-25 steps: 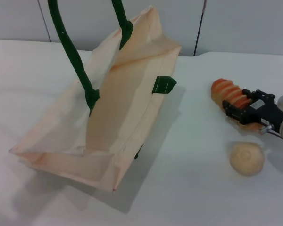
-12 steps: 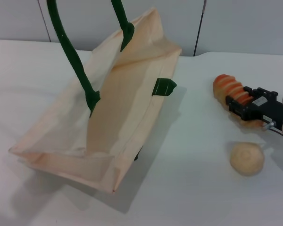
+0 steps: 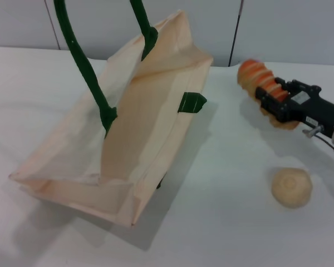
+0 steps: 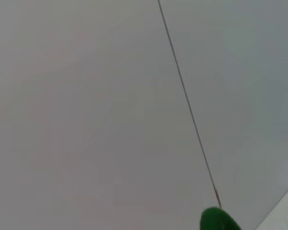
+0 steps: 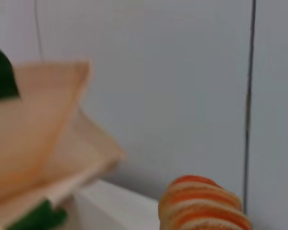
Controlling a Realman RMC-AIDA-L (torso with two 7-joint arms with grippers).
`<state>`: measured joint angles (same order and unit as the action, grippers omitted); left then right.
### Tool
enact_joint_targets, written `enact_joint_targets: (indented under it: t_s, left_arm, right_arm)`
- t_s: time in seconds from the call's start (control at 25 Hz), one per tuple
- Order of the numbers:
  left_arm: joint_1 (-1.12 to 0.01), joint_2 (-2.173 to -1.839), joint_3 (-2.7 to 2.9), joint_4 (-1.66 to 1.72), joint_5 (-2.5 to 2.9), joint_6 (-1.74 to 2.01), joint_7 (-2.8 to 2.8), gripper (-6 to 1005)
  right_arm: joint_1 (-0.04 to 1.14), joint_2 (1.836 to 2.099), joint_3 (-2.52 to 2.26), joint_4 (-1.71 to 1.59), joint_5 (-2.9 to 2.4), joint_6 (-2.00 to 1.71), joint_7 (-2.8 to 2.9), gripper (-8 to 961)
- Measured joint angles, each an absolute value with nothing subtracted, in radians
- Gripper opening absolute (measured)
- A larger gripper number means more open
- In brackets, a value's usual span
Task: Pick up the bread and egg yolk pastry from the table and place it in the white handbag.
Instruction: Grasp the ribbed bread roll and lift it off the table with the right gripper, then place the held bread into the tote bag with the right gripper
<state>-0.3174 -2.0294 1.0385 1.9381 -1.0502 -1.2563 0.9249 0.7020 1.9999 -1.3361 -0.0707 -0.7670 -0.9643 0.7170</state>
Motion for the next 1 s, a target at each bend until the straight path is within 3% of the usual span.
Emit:
enact_joint_targets:
  t_s: [0.4, 1.0]
  left_arm:
    - [-0.327, -2.029, 1.042, 1.930, -1.023, -1.253, 0.921, 139]
    - [-0.340, -2.031, 1.060, 1.912, -1.023, -1.234, 0.932, 141]
  right_arm:
    - [0.680, 1.961, -1.348, -0.071, -0.778, -1.273, 0.847, 471]
    - [0.702, 1.976, -1.350, -0.119, -0.900, -1.268, 0.872, 425]
